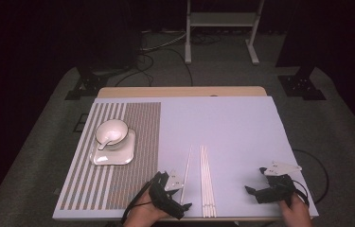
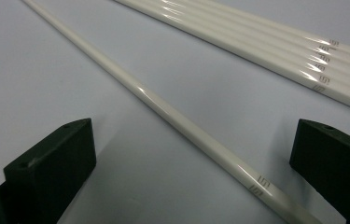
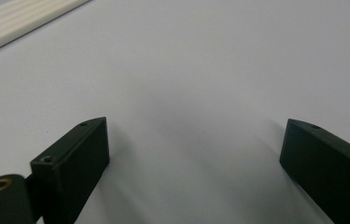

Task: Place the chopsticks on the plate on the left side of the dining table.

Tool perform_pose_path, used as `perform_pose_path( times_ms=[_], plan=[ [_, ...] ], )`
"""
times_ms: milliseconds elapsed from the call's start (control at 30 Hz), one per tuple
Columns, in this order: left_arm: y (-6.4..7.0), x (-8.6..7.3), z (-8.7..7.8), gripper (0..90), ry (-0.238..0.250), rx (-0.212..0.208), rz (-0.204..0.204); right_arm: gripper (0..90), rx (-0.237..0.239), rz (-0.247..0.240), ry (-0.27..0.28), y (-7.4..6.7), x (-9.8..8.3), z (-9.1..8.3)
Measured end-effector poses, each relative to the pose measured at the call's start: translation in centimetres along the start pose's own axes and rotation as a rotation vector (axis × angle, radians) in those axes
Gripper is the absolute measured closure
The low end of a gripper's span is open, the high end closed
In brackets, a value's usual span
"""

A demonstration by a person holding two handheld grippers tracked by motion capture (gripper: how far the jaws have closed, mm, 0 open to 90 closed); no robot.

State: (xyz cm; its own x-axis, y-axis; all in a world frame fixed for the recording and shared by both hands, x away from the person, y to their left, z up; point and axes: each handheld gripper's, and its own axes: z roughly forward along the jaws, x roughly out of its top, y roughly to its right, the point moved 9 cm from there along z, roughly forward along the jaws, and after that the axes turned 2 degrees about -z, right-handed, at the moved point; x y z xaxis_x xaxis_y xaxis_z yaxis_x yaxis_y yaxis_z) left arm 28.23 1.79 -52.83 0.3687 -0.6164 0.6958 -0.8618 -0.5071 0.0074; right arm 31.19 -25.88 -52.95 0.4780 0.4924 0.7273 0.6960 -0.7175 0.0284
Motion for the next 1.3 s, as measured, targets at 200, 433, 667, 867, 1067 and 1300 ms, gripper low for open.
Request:
perform_pose_path(
  times_ms=[200, 433, 667, 867, 1067, 1300],
  plan=[
    [-0.8, -0.6, -0.6, 0.0, -0.006, 0.014, -0.014, 6.7, 0.0, 0.0, 0.0, 0.0, 0.0, 0.0],
    [-1.2, -1.0, -1.0, 0.0, -0.004, 0.023, -0.024, 6.8, 0.0, 0.0, 0.0, 0.0, 0.0, 0.0],
    [-1.6, -1.4, -1.4, 0.0, -0.007, 0.031, -0.028, 6.7, 0.0, 0.001, 0.0, 0.0, 0.0, 0.0],
    [-1.9, -1.7, -1.8, 0.0, -0.01, 0.037, -0.033, 6.8, 0.0, 0.0, 0.0, 0.0, 0.0, 0.0],
    [-2.3, -2.1, -2.2, 0.0, -0.011, 0.044, -0.042, 6.8, 0.001, 0.001, 0.0, 0.0, 0.0, 0.0],
    [-2.9, -2.7, -2.8, 0.0, -0.013, 0.061, -0.048, 6.7, 0.001, 0.0, 0.0, 0.0, 0.0, 0.0]
  ],
)
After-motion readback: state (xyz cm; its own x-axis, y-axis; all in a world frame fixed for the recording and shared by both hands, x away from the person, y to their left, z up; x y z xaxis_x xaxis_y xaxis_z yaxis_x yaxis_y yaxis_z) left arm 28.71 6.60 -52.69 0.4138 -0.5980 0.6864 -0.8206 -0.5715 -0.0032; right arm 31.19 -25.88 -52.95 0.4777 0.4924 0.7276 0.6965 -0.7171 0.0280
